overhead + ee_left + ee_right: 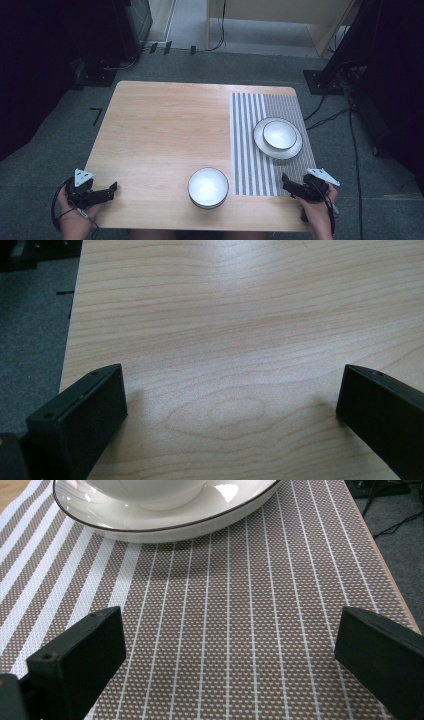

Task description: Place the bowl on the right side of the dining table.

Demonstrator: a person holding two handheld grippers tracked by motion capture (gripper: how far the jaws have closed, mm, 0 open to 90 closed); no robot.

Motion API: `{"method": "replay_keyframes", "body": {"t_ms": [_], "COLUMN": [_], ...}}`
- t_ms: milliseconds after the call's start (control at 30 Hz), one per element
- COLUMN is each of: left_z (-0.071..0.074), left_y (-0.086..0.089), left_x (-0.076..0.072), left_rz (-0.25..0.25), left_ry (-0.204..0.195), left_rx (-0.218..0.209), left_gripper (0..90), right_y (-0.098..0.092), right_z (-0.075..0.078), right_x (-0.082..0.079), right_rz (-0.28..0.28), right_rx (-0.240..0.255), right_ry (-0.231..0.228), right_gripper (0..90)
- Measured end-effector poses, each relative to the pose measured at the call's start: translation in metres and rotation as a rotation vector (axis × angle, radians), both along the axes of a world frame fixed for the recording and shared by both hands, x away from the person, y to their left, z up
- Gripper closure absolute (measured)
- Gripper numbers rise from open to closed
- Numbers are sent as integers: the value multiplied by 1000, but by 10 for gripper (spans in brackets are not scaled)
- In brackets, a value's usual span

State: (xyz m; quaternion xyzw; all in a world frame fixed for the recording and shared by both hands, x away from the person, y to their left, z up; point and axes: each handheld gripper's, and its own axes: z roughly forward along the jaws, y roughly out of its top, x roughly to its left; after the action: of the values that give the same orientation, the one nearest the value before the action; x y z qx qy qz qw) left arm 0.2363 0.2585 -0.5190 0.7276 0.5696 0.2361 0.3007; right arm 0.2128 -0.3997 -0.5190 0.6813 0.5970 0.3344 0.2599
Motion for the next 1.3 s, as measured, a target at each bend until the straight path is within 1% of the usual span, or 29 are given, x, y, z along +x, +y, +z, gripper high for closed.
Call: {"method": "replay_keyframes", "body": {"t_ms": [133,300,1033,1300], "left_z": [0,0,0,0], "left_y": [0,0,0,0], "left_x": [0,0,0,0], "left_rz": [0,0,0,0], "left_ry": [0,0,0,0], "left_rx": [0,0,0,0], "left_gripper": [0,0,0,0], "right_y": [0,-2,-10,-7], "right_z": [-1,-1,-5,-6], "right_x": [-3,-6,-21,-26], "right_rz": [5,4,-1,30], "right_rx": [-12,-5,-15,-41], "right_ry": [6,8,30,46], "right_gripper": [0,0,0,0]}}
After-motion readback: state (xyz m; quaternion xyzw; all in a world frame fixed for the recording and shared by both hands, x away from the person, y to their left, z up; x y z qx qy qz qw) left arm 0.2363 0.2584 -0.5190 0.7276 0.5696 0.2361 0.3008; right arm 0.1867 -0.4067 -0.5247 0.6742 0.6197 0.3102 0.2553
